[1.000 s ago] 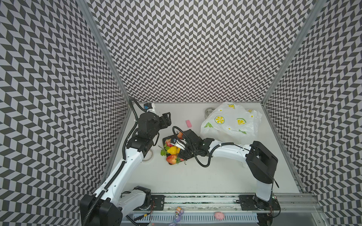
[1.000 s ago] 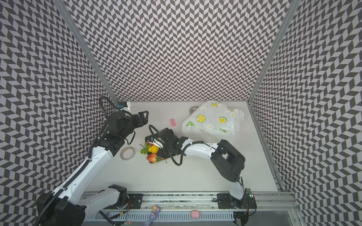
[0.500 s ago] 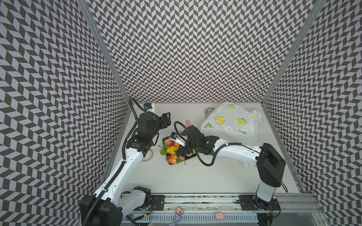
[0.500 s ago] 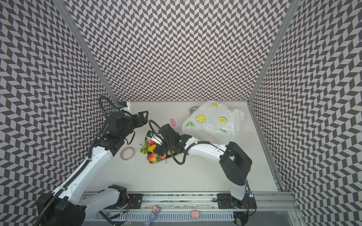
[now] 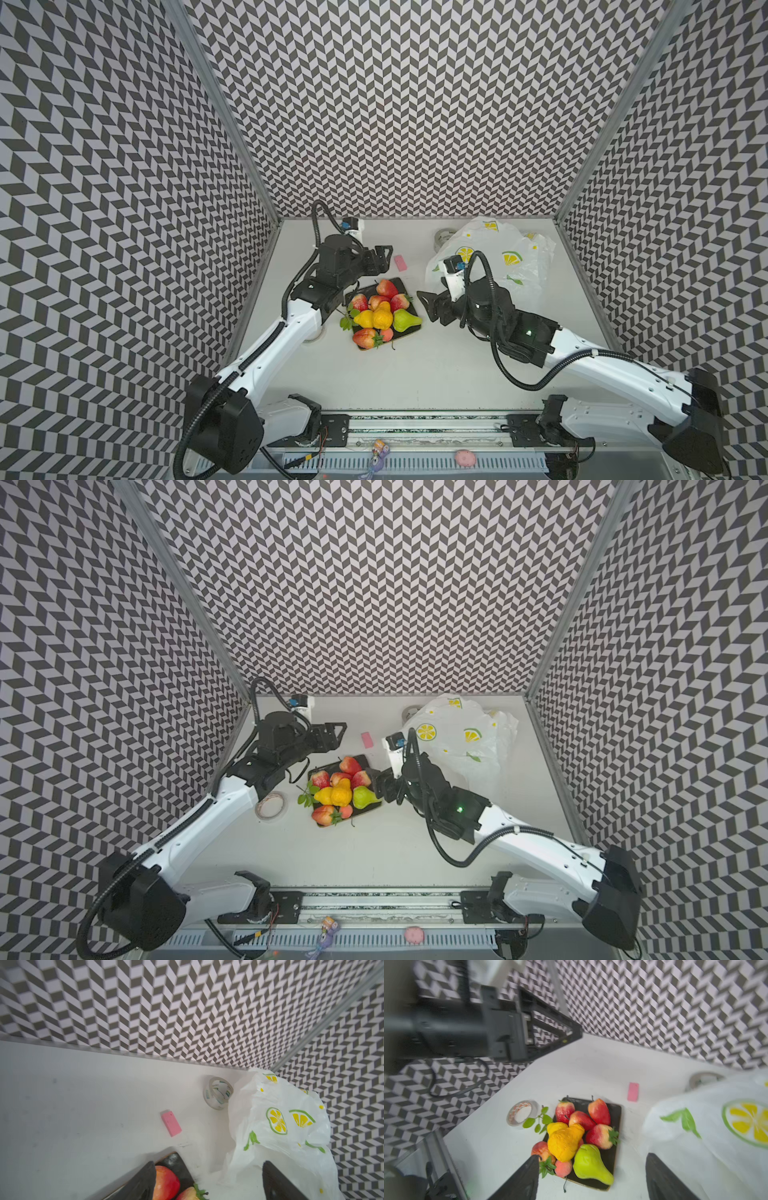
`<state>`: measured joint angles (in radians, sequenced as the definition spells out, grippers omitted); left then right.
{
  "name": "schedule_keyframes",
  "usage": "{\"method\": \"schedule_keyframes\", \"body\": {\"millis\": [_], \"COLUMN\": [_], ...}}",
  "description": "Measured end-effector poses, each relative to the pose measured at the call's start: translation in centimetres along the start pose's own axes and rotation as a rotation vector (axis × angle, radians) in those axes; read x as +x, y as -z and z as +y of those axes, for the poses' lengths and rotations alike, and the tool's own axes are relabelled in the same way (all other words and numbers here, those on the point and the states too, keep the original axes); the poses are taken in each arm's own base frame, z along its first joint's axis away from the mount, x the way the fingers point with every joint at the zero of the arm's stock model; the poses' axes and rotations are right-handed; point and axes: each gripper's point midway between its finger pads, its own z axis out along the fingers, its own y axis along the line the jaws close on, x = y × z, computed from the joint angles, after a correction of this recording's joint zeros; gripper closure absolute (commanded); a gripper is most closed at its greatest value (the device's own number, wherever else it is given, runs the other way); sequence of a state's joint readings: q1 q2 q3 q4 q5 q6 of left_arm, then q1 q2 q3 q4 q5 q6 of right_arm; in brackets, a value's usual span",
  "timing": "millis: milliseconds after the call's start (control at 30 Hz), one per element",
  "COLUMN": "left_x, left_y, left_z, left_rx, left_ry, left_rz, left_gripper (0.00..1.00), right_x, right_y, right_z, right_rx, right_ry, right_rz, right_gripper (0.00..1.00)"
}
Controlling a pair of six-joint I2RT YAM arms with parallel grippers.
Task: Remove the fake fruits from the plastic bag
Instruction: 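Move the right gripper back to the bag while the left grips its mouth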
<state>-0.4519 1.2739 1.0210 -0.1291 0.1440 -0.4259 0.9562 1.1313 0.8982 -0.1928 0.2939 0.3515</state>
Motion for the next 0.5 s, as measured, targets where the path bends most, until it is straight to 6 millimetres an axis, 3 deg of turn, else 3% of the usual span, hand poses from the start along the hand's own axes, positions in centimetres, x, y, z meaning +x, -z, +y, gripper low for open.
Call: {"method": "schedule_keyframes", "body": {"millis": [133,267,367,500], "left_x": [3.9,7.1,8.7,11.2], "left_y": [-2.6,-4.8,-6.7,-8.7], "left_z": [-3.3,-5.0,-5.3,-5.0], "left_rx": [0.067,0.100,0.103,0.104], "left_ry": [-0.060,-0.102,-0.121,-0.135], "left_rz": [0.109,0.198,0.248,0.314], "left_gripper": [0.17,0.16,0.15,0.13], "right_x": [4.6,7.4,7.8,6.6], "right_y": [0.4,0.9,1.1,1.2], "right_z": [-4.1,-6.5,-8.3,-11.9], "right_rx": [0.162,0.265,0.326,0.400], "right_ry": [-0.120,-0.060,0.049,0.129], "right_rz": [0.097,0.163,0.185,0.186], "right_gripper": [0.30,0.29,0.30,0.30]}}
